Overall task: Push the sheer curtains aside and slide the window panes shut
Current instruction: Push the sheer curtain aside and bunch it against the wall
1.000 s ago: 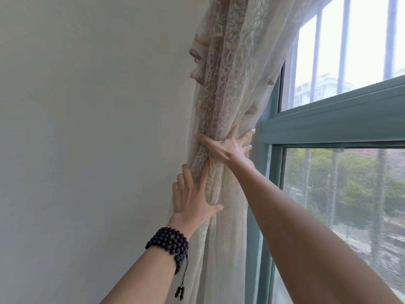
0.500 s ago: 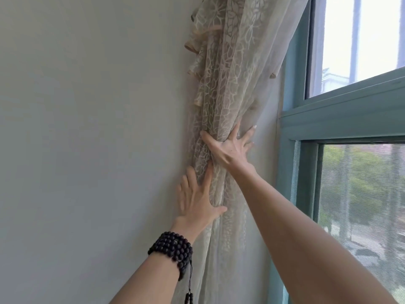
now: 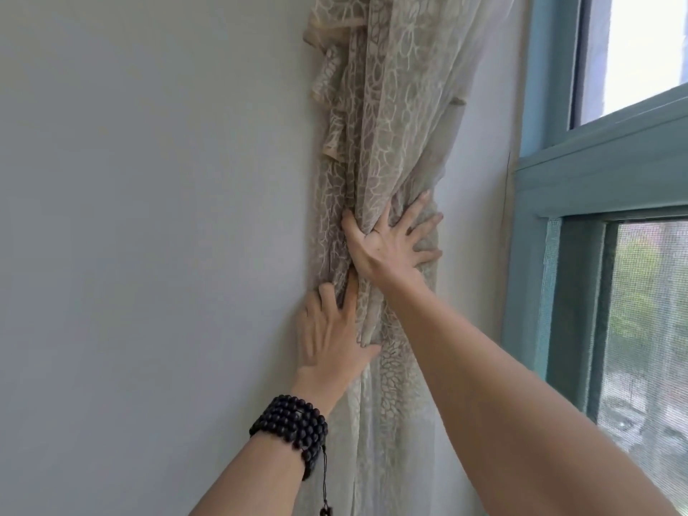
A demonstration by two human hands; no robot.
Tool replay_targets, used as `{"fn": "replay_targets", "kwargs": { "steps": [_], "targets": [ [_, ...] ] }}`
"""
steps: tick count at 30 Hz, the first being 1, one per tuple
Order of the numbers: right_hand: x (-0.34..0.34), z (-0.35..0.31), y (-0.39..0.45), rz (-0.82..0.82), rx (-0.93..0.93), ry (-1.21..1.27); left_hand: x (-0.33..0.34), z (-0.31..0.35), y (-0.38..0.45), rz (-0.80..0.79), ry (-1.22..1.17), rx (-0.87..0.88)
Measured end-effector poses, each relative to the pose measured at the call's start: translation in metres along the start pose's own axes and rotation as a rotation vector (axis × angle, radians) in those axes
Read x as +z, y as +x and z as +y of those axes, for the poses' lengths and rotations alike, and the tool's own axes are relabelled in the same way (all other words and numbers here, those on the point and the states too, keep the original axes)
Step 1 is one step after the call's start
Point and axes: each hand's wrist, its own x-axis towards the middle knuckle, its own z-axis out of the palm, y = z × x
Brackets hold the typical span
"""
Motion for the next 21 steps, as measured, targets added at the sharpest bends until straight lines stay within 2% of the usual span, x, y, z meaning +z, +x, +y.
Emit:
{"fn": "replay_targets", "kwargs": {
  "steps": [3, 10, 13, 16, 18, 21],
  "targets": [
    [-0.007, -0.004, -0.008, -0.034, 0.003, 0.016, -0.006, -0.001, -0.002, -0.075, 0.024, 0.017],
    [-0.019, -0.020, -0.023, -0.029, 0.031, 0.109, -0.022, -0.014, -0.006, -0.137, 0.050, 0.015],
    [-0.037, -0.036, -0.025, 0.179, -0.037, 0.136, -0.027, -0.015, -0.012, -0.168, 0.045, 0.009],
    [-0.059, -0.054, -0.026, 0.445, -0.210, 0.159, -0.030, -0.014, -0.015, -0.197, -0.006, 0.016],
    [-0.072, -0.062, -0.027, 0.519, -0.346, 0.193, -0.033, -0.011, -0.017, -0.204, -0.022, 0.026],
    [-0.089, -0.067, -0.024, 0.540, -0.471, 0.258, -0.035, -0.010, -0.018, -0.197, -0.007, 0.022]
  ]
}}
